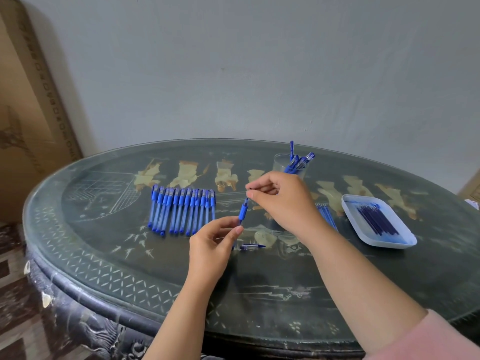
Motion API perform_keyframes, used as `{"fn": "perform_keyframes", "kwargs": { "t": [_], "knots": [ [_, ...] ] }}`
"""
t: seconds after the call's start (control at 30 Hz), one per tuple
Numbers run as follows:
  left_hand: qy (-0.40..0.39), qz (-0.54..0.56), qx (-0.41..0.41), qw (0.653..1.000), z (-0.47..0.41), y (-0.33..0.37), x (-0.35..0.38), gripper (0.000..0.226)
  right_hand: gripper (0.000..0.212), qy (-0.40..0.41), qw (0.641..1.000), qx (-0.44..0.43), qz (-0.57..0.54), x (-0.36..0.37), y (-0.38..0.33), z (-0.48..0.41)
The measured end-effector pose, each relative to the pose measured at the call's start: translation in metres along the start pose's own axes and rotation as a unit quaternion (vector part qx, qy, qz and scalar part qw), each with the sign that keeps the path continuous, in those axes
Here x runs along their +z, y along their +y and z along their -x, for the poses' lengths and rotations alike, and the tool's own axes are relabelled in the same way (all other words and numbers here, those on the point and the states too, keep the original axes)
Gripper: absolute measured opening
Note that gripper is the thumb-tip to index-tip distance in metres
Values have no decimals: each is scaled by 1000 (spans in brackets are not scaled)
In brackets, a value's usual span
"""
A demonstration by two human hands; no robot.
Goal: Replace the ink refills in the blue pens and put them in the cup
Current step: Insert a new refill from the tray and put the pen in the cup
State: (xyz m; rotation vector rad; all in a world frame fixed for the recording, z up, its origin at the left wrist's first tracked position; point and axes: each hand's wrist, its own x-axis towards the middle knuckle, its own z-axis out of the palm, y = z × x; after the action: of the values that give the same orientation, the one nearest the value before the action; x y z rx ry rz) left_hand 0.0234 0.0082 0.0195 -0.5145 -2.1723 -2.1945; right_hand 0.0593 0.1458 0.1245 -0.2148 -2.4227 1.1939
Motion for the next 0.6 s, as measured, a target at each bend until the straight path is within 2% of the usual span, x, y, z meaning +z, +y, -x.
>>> {"fn": "perform_keyframes", "kwargs": {
  "t": [0.2, 0.33, 0.47, 0.53, 0.6],
  "knots": [
    [2, 2, 2, 1000, 0, 0, 0, 24, 3, -11, 1000, 24, 9, 9, 6, 2],
    [2, 12, -1, 1000, 1, 1, 1, 23, 24, 3, 999, 45, 17, 13, 9, 3],
    [2, 17, -3, 1000, 1, 0, 0, 23, 35, -55, 996, 63, -32, 12, 11, 8],
    [3, 13, -2, 1000, 0, 0, 0, 22, 24, -66, 996, 50, -40, 13, 12, 10],
    [2, 8, 0, 1000, 0, 0, 1, 21, 6, -28, 998, 46, -39, 16, 14, 10]
  ]
}}
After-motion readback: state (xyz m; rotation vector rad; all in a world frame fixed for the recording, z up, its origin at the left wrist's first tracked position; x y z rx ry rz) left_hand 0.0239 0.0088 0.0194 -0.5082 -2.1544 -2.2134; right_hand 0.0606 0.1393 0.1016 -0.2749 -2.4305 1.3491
